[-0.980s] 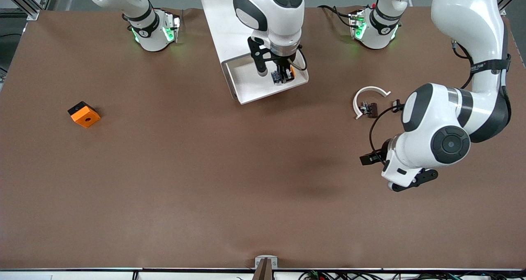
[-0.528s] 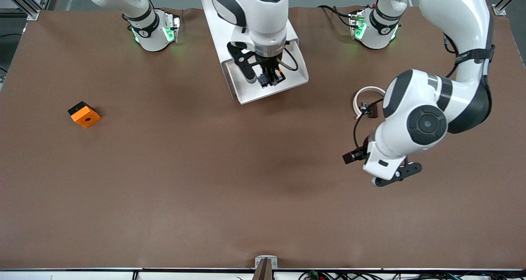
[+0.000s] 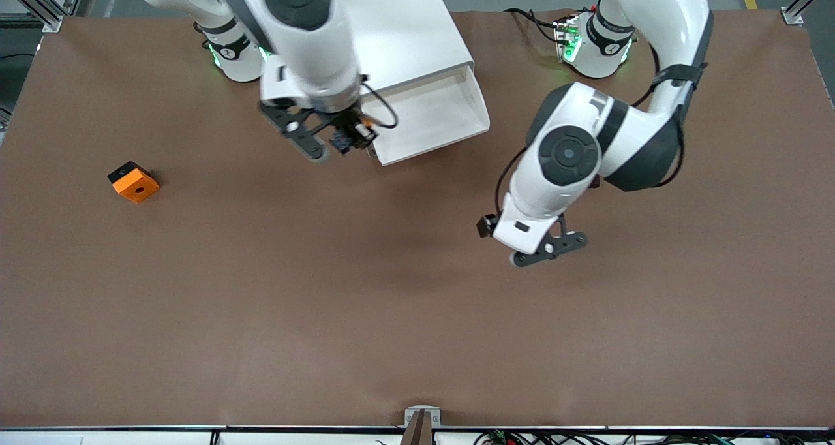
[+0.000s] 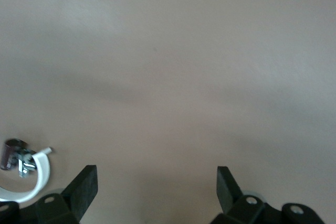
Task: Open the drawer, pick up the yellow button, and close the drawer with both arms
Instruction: 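Push the drawer inward with the left gripper while the right gripper carries the button, then push the drawer shut with the left gripper while the right gripper lowers the button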
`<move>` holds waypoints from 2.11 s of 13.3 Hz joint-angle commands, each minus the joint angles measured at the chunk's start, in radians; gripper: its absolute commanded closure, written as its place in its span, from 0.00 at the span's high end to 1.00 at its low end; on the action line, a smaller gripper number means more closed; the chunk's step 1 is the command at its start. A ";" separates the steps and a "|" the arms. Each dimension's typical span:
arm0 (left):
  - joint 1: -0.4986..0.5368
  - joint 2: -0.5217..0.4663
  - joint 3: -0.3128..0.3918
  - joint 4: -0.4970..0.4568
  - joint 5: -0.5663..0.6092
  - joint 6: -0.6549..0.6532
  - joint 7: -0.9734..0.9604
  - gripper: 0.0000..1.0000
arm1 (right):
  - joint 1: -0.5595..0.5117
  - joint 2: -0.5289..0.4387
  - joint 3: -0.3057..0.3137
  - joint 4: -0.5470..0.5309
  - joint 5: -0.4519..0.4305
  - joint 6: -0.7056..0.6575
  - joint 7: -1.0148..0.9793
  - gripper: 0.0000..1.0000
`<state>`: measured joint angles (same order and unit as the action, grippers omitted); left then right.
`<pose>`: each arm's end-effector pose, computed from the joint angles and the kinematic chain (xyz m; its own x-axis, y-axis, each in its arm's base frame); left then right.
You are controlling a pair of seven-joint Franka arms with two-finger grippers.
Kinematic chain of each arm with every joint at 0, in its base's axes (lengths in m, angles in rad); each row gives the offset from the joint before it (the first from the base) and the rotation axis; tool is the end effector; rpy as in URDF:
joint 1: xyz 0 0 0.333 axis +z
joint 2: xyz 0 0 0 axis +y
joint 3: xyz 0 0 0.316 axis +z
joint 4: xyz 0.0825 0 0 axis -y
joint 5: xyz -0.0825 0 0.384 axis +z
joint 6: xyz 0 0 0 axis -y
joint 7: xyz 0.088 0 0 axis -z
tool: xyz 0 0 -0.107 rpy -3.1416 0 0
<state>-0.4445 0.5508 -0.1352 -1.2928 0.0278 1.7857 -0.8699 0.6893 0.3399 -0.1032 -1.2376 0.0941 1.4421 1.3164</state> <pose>0.6055 -0.3690 0.4257 0.9526 0.2966 -0.0679 0.2965 -0.9550 -0.0125 0.5205 0.3730 0.5665 0.7446 -0.6612 -0.0913 -0.6518 -0.7498 0.1138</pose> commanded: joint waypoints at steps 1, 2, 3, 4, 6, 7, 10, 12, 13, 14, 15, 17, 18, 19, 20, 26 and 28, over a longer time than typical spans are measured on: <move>-0.045 0.000 -0.003 -0.014 -0.043 0.041 -0.085 1.00 | -0.105 -0.067 0.019 -0.064 -0.004 -0.019 -0.186 0.00; -0.060 0.014 -0.003 -0.017 -0.052 0.044 -0.115 1.00 | -0.153 -0.094 0.019 -0.103 -0.004 -0.017 -0.285 0.00; -0.088 0.023 -0.003 -0.025 -0.052 0.052 -0.126 1.00 | -0.201 -0.111 0.019 -0.126 -0.004 -0.012 -0.361 0.00; -0.106 0.024 -0.003 -0.039 -0.052 0.057 -0.127 1.00 | -0.258 -0.117 0.019 -0.137 -0.004 -0.009 -0.444 0.00; -0.134 0.028 -0.004 -0.045 -0.055 0.058 -0.139 1.00 | -0.341 -0.113 0.019 -0.138 -0.007 -0.002 -0.592 0.00; -0.151 0.041 -0.004 -0.043 -0.063 0.064 -0.149 1.00 | -0.381 -0.110 0.019 -0.146 -0.010 0.004 -0.659 0.00; -0.187 0.049 -0.003 -0.046 -0.097 0.086 -0.176 1.00 | -0.477 -0.125 0.017 -0.233 -0.046 0.072 -0.856 0.00; -0.209 0.047 -0.006 -0.051 -0.098 0.086 -0.188 1.00 | -0.537 -0.133 0.017 -0.302 -0.091 0.156 -0.957 0.00; -0.215 0.047 -0.013 -0.051 -0.114 0.086 -0.202 1.00 | -0.568 -0.134 0.017 -0.342 -0.099 0.203 -1.001 0.00; -0.223 0.047 -0.015 -0.051 -0.120 0.086 -0.210 1.00 | -0.594 -0.139 0.017 -0.388 -0.111 0.259 -1.041 0.00; -0.235 0.047 -0.015 -0.054 -0.120 0.086 -0.218 1.00 | -0.614 -0.145 0.017 -0.448 -0.122 0.330 -1.083 0.00; -0.244 0.049 -0.017 -0.062 -0.121 0.086 -0.227 1.00 | -0.654 -0.145 0.017 -0.531 -0.126 0.447 -1.135 0.00; -0.259 0.049 -0.017 -0.068 -0.124 0.086 -0.233 1.00 | -0.669 -0.145 0.017 -0.568 -0.131 0.498 -1.167 0.00; -0.267 0.049 -0.015 -0.069 -0.124 0.086 -0.247 1.00 | -0.691 -0.147 0.017 -0.601 -0.131 0.542 -1.196 0.00; -0.273 0.051 -0.017 -0.075 -0.124 0.086 -0.259 1.00 | -0.703 -0.148 0.017 -0.635 -0.131 0.584 -1.221 0.00; -0.316 0.064 -0.020 -0.083 -0.160 0.084 -0.334 1.00 | -0.775 -0.139 0.017 -0.821 -0.151 0.886 -1.327 0.00; -0.322 0.064 -0.018 -0.094 -0.183 0.080 -0.349 1.00 | -0.789 -0.116 0.017 -0.856 -0.174 0.975 -1.333 0.00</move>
<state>-0.7570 0.6169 -0.1525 -1.3716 -0.1221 1.8619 -1.1892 -0.0687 0.2409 -0.1060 -2.0389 -0.0464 2.3511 -0.0049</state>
